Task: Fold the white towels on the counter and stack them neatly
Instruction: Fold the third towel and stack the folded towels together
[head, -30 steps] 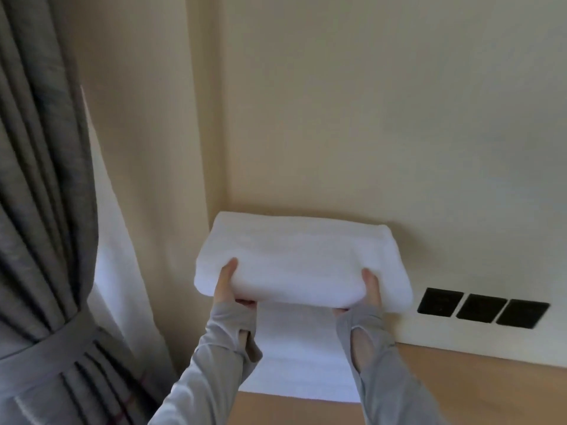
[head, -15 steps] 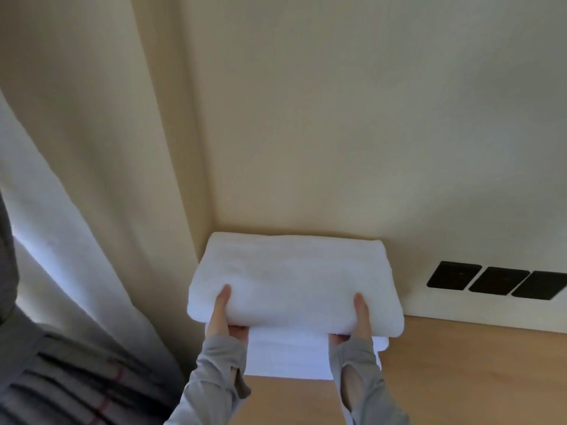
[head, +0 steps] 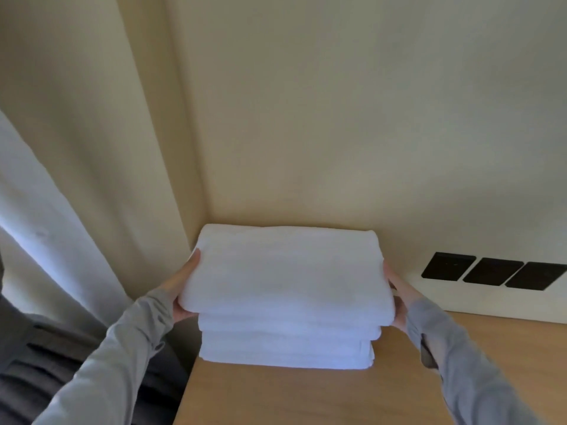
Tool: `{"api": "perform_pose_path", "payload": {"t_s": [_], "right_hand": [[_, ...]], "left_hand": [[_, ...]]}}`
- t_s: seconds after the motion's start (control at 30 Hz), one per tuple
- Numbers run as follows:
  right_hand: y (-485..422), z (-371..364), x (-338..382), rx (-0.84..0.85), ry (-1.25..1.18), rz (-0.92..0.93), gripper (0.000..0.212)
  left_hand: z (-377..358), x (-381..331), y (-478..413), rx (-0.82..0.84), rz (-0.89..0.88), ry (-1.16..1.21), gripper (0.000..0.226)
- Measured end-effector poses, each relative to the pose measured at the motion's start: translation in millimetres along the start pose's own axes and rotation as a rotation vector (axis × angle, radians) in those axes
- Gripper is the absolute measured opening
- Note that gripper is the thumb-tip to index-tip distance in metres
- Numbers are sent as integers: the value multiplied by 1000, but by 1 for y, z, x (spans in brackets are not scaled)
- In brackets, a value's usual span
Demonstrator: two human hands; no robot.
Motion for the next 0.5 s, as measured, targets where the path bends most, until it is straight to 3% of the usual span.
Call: {"api": "perform_pose_path", "payload": {"t_s": [0.1,0.23,0.5], "right_hand": [[-4,-19,14,24,275,21,61],[-4,-23,32,-88,450,278,65],[12,1,40,-181,324,586,24]], "left_hand": [[-8,-10,-5,8,32,-154,53],[-6,-13,-13,-71,-67,-185,66],[-7,-22,-9,-191,-245,-210,73]]}}
Point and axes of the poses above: each hand's wrist, its own y-axis away from the middle knuckle, its own z-axis out of the back of the hand, x = y × z, the point moved 7 cm from there along -y, towards the middle knuckle, and after that the axes turned 8 degrees about -x, right-handed, at the moved point
